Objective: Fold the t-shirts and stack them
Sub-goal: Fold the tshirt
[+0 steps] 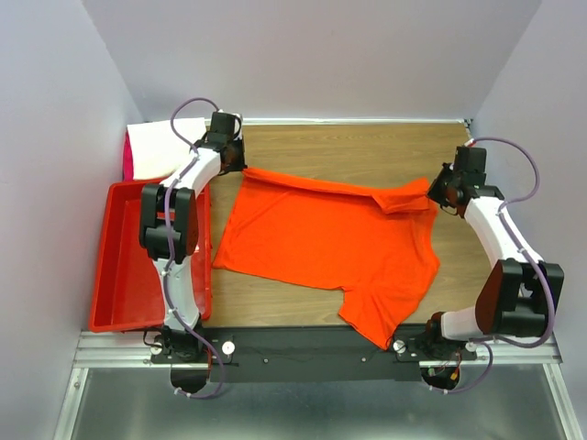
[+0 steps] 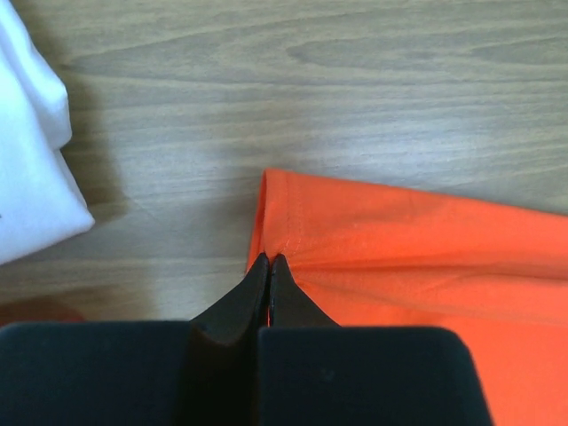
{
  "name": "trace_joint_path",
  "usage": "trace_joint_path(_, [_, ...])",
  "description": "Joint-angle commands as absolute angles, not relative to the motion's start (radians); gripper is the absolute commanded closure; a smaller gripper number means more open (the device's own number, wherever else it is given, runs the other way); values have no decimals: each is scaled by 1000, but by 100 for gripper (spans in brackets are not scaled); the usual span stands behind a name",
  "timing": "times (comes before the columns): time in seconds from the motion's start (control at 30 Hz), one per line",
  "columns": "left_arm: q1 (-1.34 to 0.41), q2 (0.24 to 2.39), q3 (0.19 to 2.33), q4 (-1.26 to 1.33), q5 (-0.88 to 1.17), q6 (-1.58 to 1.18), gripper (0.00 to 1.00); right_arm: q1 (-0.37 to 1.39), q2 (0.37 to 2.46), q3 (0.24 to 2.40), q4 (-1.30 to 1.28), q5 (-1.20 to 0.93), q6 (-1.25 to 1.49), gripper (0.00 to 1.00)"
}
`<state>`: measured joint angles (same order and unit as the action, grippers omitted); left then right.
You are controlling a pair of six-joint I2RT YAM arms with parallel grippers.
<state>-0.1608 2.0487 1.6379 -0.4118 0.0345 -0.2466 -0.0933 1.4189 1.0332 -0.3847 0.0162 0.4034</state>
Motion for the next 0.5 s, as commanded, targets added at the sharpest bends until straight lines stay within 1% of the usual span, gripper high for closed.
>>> trace_joint_path(0.0, [-152, 1987, 1602, -439, 49, -242, 100, -97, 1367, 1040, -460, 32, 414, 99])
trace_joint_path(0.2, [-150, 1979, 1563, -440, 41, -239, 100, -97, 1284, 982, -486, 31, 433, 99])
trace_joint_path(0.33, [-152, 1980, 1522, -428, 41, -245, 100, -97, 1256, 896, -495, 34, 434, 99])
trace_joint_path(0.47, [-152, 1994, 1503, -422, 40, -248, 100, -97, 1270, 861, -495, 55, 439, 99])
